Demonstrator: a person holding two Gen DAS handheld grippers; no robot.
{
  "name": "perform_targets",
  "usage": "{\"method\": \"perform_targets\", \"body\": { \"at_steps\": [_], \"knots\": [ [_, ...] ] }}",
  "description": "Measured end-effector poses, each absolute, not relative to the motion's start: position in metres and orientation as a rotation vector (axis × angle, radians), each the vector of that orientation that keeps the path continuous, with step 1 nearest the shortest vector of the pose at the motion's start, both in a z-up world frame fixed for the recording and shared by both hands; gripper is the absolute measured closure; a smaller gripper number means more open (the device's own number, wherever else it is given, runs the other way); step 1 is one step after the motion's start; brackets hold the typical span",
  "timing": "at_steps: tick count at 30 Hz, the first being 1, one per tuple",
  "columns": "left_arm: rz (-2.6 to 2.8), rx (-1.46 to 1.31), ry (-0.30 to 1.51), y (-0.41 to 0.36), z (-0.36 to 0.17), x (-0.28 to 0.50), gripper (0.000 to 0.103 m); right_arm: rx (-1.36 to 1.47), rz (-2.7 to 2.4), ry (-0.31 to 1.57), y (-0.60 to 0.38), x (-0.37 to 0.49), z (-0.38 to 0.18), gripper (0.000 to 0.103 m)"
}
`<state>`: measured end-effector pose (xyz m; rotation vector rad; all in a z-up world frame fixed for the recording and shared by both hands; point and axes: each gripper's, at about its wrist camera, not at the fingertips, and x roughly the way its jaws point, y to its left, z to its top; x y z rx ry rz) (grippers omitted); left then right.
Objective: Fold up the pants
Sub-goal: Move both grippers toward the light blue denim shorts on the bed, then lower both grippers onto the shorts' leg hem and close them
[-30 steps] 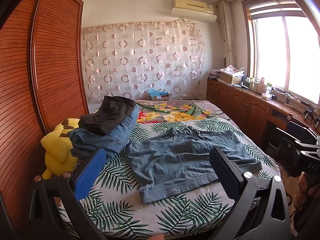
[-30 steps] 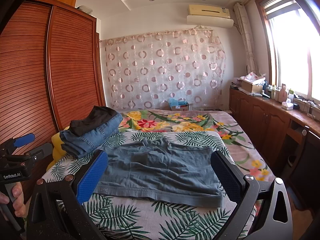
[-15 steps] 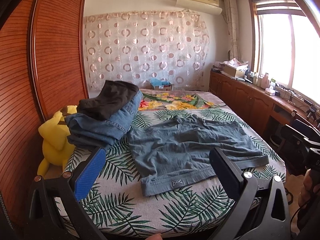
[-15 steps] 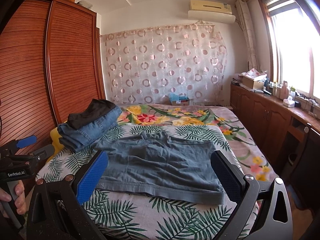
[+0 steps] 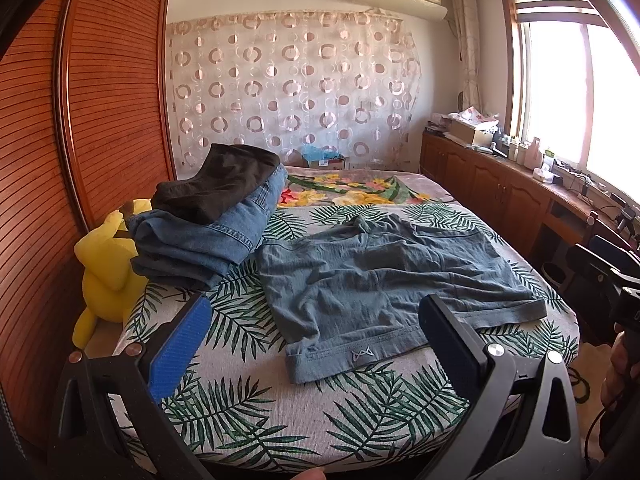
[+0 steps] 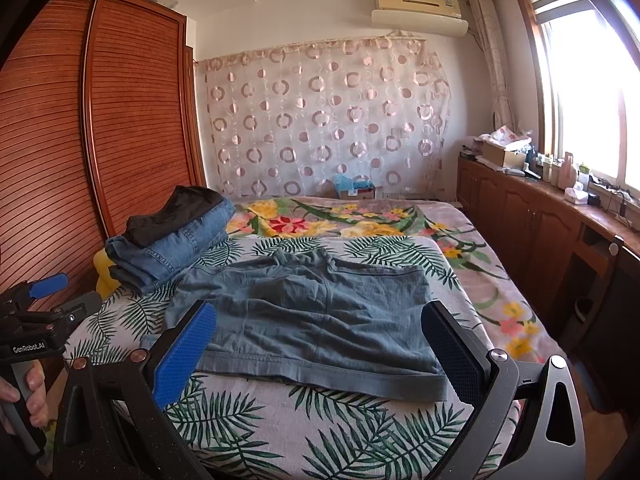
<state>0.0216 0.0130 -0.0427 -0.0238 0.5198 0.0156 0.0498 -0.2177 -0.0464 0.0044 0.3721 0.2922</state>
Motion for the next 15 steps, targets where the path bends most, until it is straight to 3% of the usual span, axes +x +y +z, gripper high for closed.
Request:
{"method": "perform_targets", "body": {
  "at_steps": [15],
  "knots": [
    [0.006, -0.019, 0.605, 0.025, -0.078, 0.030, 0.000, -0.020, 0.299, 0.409, -0.220, 0.056, -0.049, 0.001]
  ]
}}
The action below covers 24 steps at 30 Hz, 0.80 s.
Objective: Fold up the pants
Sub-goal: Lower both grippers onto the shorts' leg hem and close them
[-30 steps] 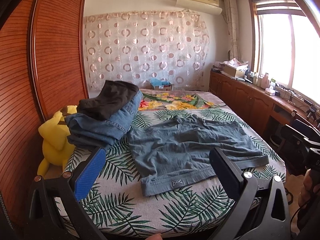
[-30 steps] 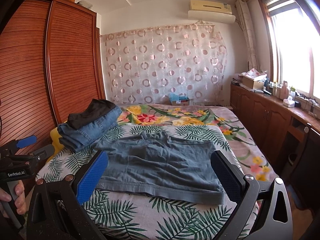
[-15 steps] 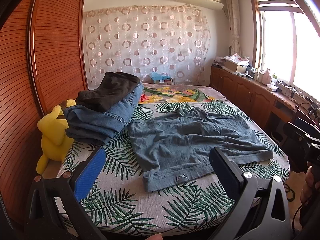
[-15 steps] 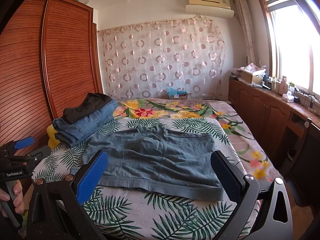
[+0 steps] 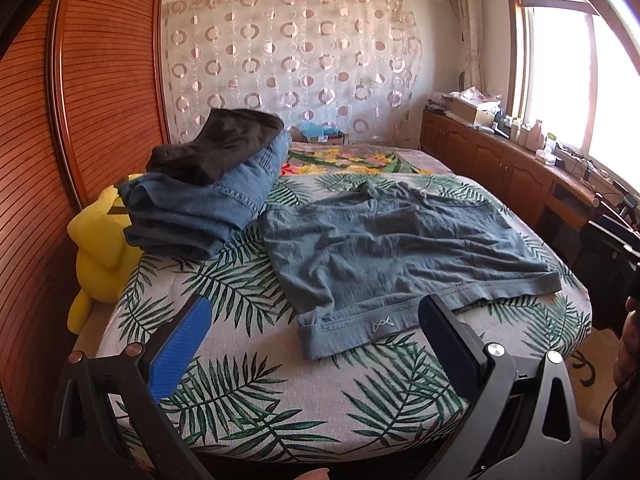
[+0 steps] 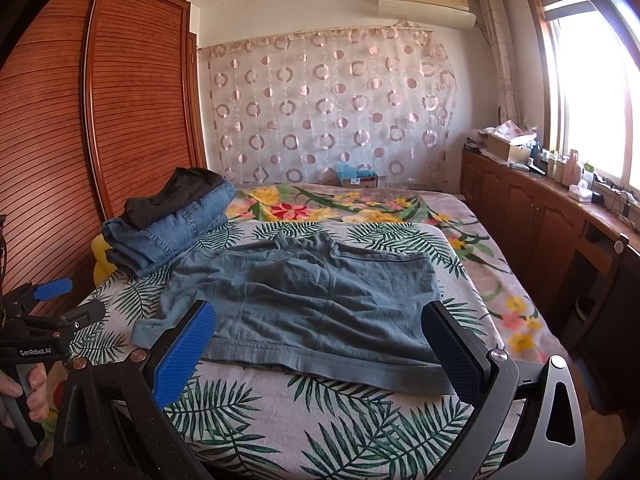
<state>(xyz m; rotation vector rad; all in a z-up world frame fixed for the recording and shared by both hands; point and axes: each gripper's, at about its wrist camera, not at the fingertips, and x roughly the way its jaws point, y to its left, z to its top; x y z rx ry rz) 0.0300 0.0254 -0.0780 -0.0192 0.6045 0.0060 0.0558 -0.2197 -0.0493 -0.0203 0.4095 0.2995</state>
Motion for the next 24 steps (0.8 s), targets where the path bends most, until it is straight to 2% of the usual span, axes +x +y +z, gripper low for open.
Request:
{"method": "perform_targets", "body": {
  "at_steps": [14, 24],
  "knots": [
    [-0.013, -0.036, 0.716, 0.042, -0.125, 0.046, 0.000, -0.060, 0.310, 0.480, -0.224, 0.068, -0.057, 0.001],
    [-0.018, -0.060, 0.770, 0.058, -0.144, 0.054, 0.001, -0.076, 0.329, 0.555, -0.229, 0.078, -0.066, 0.013]
  ]
}}
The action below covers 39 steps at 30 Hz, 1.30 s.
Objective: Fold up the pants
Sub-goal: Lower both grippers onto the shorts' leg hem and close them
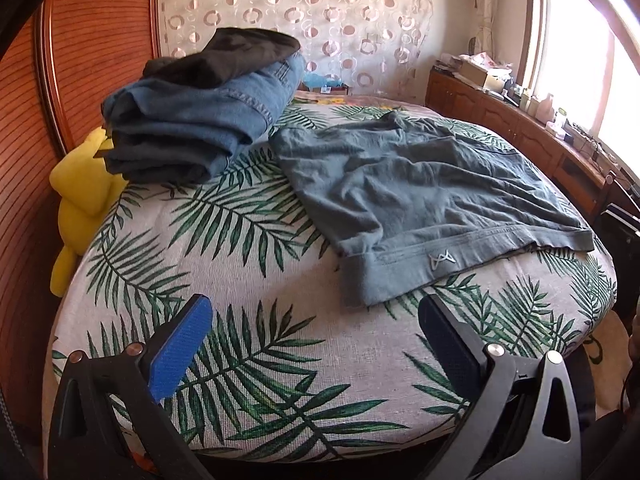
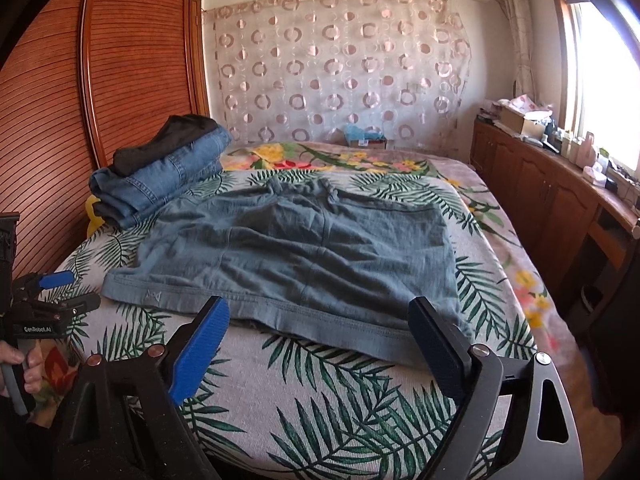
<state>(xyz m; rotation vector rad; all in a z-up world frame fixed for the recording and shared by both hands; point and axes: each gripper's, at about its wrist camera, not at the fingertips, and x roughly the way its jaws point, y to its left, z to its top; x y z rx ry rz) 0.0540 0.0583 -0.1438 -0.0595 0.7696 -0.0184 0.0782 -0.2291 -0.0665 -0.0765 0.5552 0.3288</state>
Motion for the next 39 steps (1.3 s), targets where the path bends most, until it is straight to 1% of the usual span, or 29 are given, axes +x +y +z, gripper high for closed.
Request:
{"method": "perform_targets", "body": {
  "at_steps": [2, 4, 6, 8, 11, 13, 14, 16, 17, 19, 22, 27, 32, 34, 39],
  "knots": [
    [-0.032, -0.069, 0.774, 0.060, -0.145, 0.055, 0.005, -0.078, 0.341, 0.569, -0.231, 0.079, -0.067, 0.016],
    [-0.053, -0.078, 0.780, 0.060, -0.146, 0.058, 0.011, -0.084, 0.345, 0.580, -0.231, 0.081, -0.070, 0.019],
    [-0.073, -0.087, 0.780, 0.060, -0.146, 0.061, 0.012, -0.085, 0.348, 0.591, -0.233, 0.081, -0.072, 0.020],
    [-0.097, -0.093, 0.781, 0.058, -0.146, 0.063, 0.016, -0.079, 0.347, 0.599, -0.236, 0.082, -0.073, 0.020],
    [-0.117, -0.113, 0.788, 0.057, -0.147, 0.068, 0.017, -0.071, 0.347, 0.609, -0.241, 0.082, -0.073, 0.021],
    [-0.128, -0.129, 0.793, 0.058, -0.148, 0.070, 0.033, -0.070, 0.345, 0.613, -0.243, 0.082, -0.073, 0.021],
    [-0.128, -0.135, 0.799, 0.058, -0.148, 0.072, 0.035, -0.068, 0.344, 0.614, -0.244, 0.082, -0.072, 0.021],
    [-0.139, -0.144, 0.803, 0.058, -0.149, 0.074, 0.044, -0.065, 0.341, 0.614, -0.245, 0.080, -0.072, 0.021],
    [-0.145, -0.152, 0.808, 0.059, -0.150, 0.075, 0.046, -0.063, 0.340, 0.612, -0.245, 0.080, -0.073, 0.021],
    [-0.148, -0.156, 0.809, 0.059, -0.151, 0.076, 0.054, -0.061, 0.337, 0.611, -0.248, 0.078, -0.074, 0.021],
    [-0.152, -0.153, 0.812, 0.058, -0.150, 0.076, 0.061, -0.071, 0.326, 0.604, -0.248, 0.074, -0.074, 0.021],
    [-0.151, -0.145, 0.813, 0.058, -0.150, 0.075, 0.063, -0.084, 0.292, 0.595, -0.265, 0.072, -0.072, 0.021],
    [-0.143, -0.128, 0.810, 0.055, -0.151, 0.075, 0.063, -0.065, 0.236, 0.625, -0.292, 0.072, -0.075, 0.028],
    [-0.140, -0.123, 0.810, 0.054, -0.151, 0.076, 0.063, -0.055, 0.222, 0.641, -0.300, 0.073, -0.076, 0.033],
    [-0.143, -0.123, 0.810, 0.053, -0.151, 0.076, 0.063, -0.049, 0.212, 0.674, -0.304, 0.072, -0.077, 0.041]
  ]
}}
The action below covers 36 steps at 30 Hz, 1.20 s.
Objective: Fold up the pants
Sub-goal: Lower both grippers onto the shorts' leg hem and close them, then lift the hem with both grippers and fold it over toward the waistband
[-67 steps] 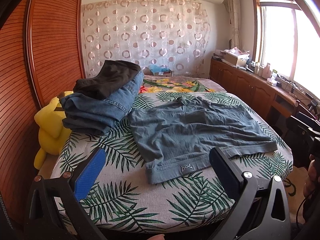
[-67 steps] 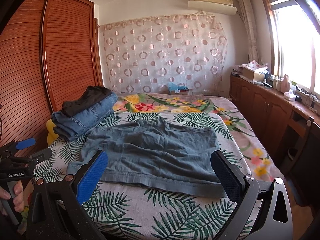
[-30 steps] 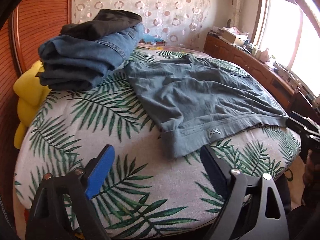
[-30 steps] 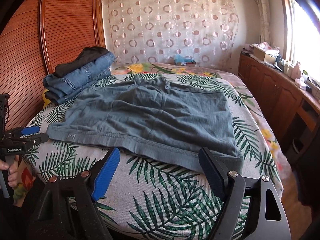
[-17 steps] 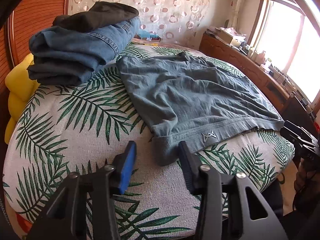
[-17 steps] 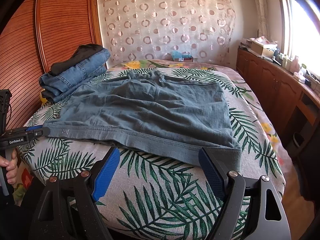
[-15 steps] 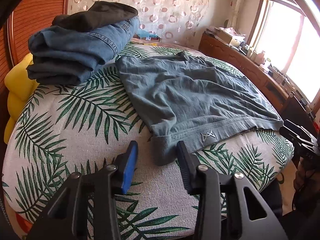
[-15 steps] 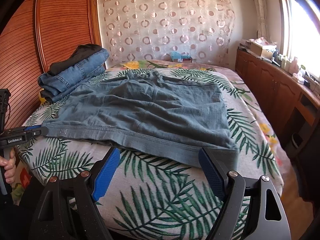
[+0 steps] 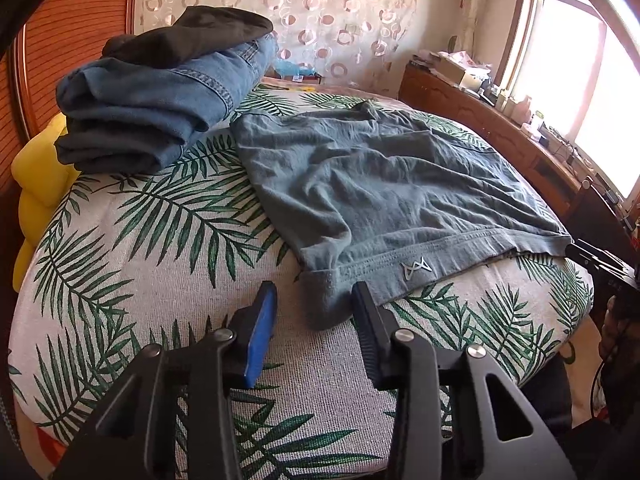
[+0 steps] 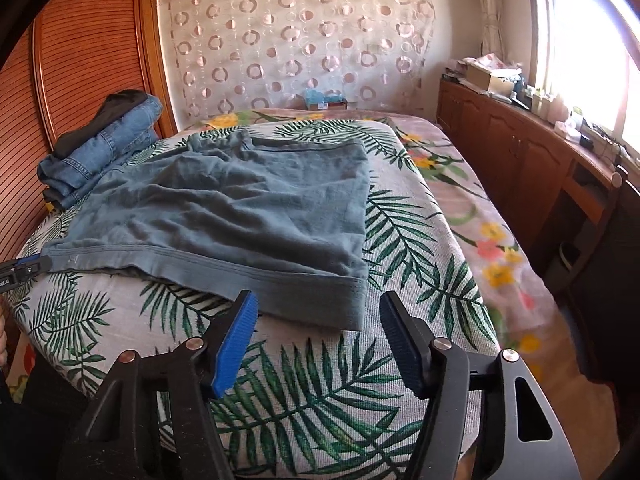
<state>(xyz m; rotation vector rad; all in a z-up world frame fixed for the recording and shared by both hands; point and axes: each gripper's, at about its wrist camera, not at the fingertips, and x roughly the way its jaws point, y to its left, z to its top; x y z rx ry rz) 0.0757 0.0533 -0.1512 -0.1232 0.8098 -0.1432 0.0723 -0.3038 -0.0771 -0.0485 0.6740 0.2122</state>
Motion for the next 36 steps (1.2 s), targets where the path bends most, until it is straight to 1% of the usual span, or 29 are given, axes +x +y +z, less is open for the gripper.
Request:
{"method": "perform_targets", "body": {
  "at_steps": [2, 3, 5, 6, 7, 8, 10, 11, 12, 13, 19, 25, 36],
  "knots": [
    [-0.152, -0.118, 0.810, 0.052, -0.151, 0.075, 0.063, -0.046, 0.212, 0.696, -0.303, 0.073, -0.079, 0.046],
    [-0.155, -0.117, 0.810, 0.051, -0.151, 0.076, 0.064, -0.045, 0.212, 0.707, -0.302, 0.073, -0.081, 0.050],
    [-0.166, -0.123, 0.811, 0.051, -0.151, 0.076, 0.067, -0.043, 0.212, 0.714, -0.302, 0.075, -0.075, 0.055],
    [-0.169, -0.124, 0.811, 0.051, -0.151, 0.077, 0.070, -0.044, 0.207, 0.714, -0.302, 0.073, -0.074, 0.062],
    [-0.172, -0.125, 0.812, 0.051, -0.151, 0.077, 0.075, -0.039, 0.204, 0.713, -0.306, 0.075, -0.071, 0.067],
    [-0.176, -0.126, 0.814, 0.051, -0.151, 0.078, 0.077, -0.029, 0.206, 0.715, -0.308, 0.074, -0.070, 0.069],
    [-0.178, -0.130, 0.814, 0.052, -0.150, 0.077, 0.085, -0.019, 0.214, 0.717, -0.313, 0.075, -0.069, 0.082],
    [-0.181, -0.127, 0.813, 0.051, -0.149, 0.077, 0.086, -0.021, 0.217, 0.716, -0.314, 0.072, -0.067, 0.085],
    [-0.183, -0.127, 0.810, 0.052, -0.148, 0.076, 0.086, -0.021, 0.220, 0.715, -0.316, 0.072, -0.066, 0.091],
    [-0.188, -0.133, 0.808, 0.052, -0.146, 0.075, 0.087, -0.017, 0.225, 0.711, -0.319, 0.070, -0.063, 0.094],
    [-0.211, -0.138, 0.782, 0.053, -0.135, 0.069, 0.093, -0.030, 0.255, 0.701, -0.325, 0.060, -0.052, 0.097],
    [-0.220, -0.155, 0.760, 0.057, -0.124, 0.060, 0.094, -0.031, 0.270, 0.689, -0.329, 0.048, -0.038, 0.097],
    [-0.238, -0.158, 0.729, 0.060, -0.106, 0.040, 0.094, -0.063, 0.301, 0.689, -0.332, 0.025, -0.031, 0.098]
  ]
}}
